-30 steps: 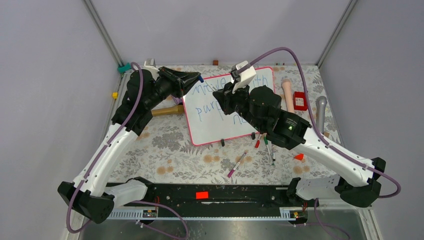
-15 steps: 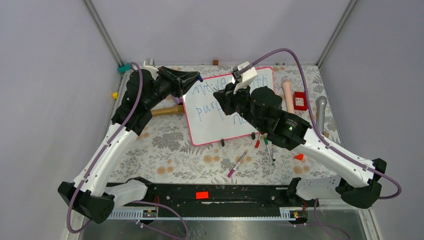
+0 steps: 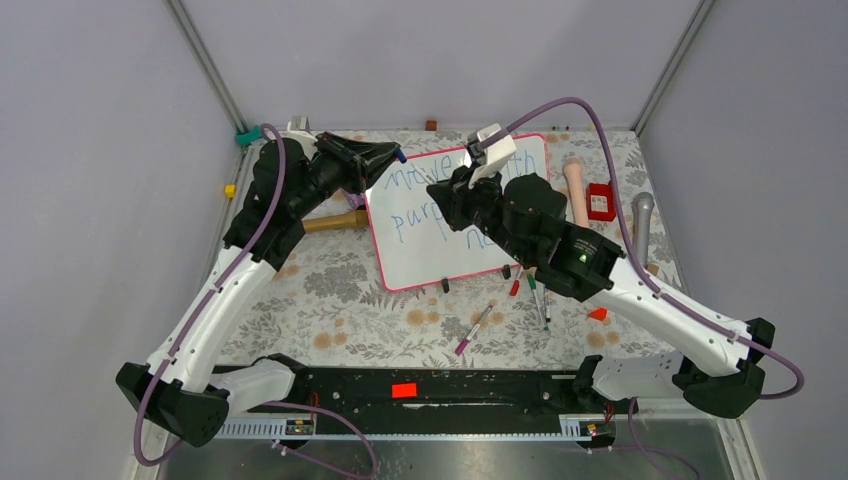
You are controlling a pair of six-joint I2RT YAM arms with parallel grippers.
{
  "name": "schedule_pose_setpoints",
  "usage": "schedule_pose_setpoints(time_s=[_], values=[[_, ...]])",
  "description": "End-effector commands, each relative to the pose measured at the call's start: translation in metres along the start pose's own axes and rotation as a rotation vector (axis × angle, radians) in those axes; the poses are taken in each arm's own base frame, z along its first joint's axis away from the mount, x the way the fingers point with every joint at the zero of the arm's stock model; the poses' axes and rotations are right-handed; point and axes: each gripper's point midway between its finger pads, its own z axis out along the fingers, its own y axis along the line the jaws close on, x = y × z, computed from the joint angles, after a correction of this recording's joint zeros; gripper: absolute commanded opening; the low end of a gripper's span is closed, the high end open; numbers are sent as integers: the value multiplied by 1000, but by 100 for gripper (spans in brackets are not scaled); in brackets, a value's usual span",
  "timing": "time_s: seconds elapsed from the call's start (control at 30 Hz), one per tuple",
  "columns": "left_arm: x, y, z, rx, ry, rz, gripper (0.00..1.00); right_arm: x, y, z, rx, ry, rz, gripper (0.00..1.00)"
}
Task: Write a sentence on the whiteboard
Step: Close the whiteboard marker at the center of the board.
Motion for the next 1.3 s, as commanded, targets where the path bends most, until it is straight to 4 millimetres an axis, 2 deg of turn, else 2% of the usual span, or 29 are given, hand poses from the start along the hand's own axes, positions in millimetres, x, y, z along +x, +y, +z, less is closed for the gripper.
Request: schedule_pose_setpoints(time_s=[0.0,0.8,1.27], values=[[-4,-16,0,59,-11,-20,0,-28,7,2,-32,-77,18,0],[-3,-14,4,44,-1,-14,0,-33,8,6,-37,-91,10,0],[-2,-14,-1,47,-1,-20,0,-28,6,12,-28,-80,15,0]])
